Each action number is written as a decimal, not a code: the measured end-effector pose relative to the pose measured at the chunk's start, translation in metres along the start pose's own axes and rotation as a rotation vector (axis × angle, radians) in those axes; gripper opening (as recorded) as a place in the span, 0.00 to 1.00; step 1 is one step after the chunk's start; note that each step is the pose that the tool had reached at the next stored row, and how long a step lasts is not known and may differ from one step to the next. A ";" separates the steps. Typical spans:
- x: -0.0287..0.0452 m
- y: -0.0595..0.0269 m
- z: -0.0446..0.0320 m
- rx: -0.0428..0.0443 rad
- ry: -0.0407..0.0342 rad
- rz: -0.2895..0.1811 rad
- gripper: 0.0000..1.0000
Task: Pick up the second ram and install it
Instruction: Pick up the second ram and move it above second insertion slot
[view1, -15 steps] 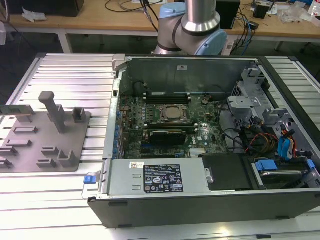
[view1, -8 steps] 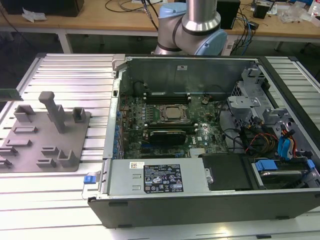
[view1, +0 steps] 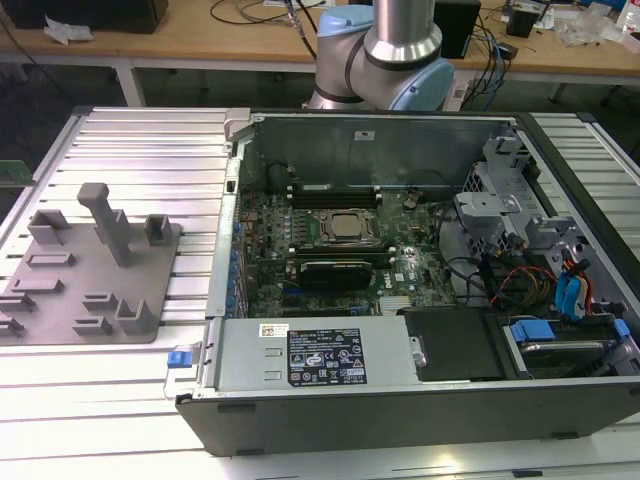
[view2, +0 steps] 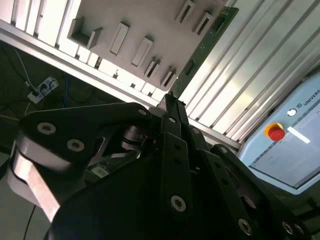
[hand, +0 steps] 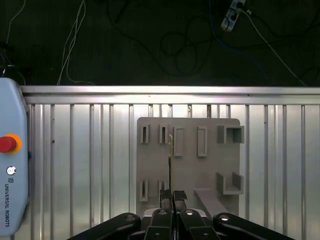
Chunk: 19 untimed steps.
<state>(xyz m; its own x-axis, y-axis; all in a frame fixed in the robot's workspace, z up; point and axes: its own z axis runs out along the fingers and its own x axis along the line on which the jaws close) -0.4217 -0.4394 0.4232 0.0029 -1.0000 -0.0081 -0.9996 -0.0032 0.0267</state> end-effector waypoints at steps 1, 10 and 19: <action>0.0000 -0.0020 0.0001 0.0002 -0.0001 0.000 0.09; 0.0001 -0.0279 -0.0006 0.0000 -0.0001 0.000 0.09; 0.0002 -0.0610 -0.0015 -0.0019 -0.0001 0.000 0.09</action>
<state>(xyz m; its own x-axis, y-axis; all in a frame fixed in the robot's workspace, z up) -0.3606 -0.4394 0.4231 0.0029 -1.0000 -0.0082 -0.9996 -0.0031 0.0286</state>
